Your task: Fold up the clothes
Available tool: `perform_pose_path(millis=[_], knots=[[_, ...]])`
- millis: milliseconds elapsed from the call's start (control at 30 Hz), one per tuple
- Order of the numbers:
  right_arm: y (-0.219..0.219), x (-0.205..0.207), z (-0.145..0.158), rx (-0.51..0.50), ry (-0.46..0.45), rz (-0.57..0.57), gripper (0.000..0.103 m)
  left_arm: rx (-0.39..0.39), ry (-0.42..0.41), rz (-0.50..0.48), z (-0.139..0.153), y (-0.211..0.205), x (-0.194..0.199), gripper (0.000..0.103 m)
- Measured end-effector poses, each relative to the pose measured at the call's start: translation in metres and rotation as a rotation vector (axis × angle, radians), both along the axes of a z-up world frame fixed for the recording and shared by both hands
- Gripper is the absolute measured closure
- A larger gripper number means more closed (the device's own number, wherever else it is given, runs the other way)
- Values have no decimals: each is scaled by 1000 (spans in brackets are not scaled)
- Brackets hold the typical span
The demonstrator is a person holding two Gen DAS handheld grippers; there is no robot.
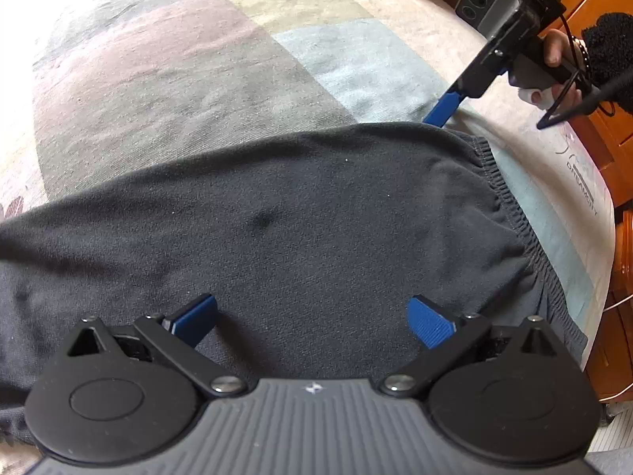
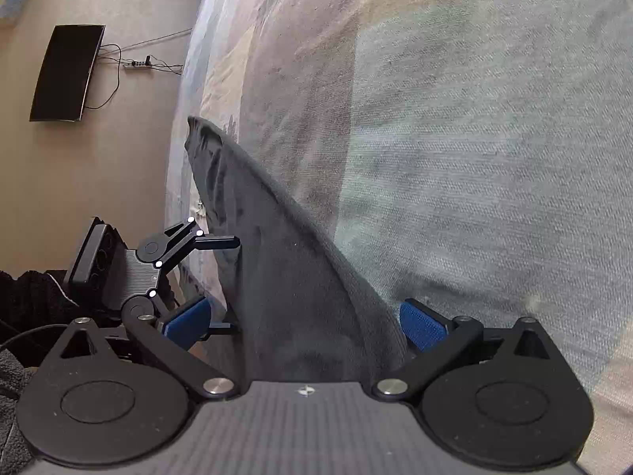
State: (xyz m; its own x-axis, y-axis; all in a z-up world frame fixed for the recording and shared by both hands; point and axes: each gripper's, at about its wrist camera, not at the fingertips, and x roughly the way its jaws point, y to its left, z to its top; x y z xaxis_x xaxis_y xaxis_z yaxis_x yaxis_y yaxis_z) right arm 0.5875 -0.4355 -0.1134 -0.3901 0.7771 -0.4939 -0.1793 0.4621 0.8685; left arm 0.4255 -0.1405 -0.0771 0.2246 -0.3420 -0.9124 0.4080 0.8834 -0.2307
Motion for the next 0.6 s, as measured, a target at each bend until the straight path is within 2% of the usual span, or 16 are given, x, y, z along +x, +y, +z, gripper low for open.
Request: perform_pose_path(millis=[167, 433, 567, 600], knots=[[-25, -28, -3, 0, 49, 29, 0, -13, 22, 13, 3, 1, -3, 1], [22, -16, -5, 56, 37, 32, 0, -18, 35, -19, 3, -12, -4, 1], [23, -23, -2, 66, -12, 72, 1, -13, 30, -38, 4, -15, -4, 1], [18, -25, -3, 78, -19, 59, 5, -10, 34, -34, 4, -14, -3, 1]])
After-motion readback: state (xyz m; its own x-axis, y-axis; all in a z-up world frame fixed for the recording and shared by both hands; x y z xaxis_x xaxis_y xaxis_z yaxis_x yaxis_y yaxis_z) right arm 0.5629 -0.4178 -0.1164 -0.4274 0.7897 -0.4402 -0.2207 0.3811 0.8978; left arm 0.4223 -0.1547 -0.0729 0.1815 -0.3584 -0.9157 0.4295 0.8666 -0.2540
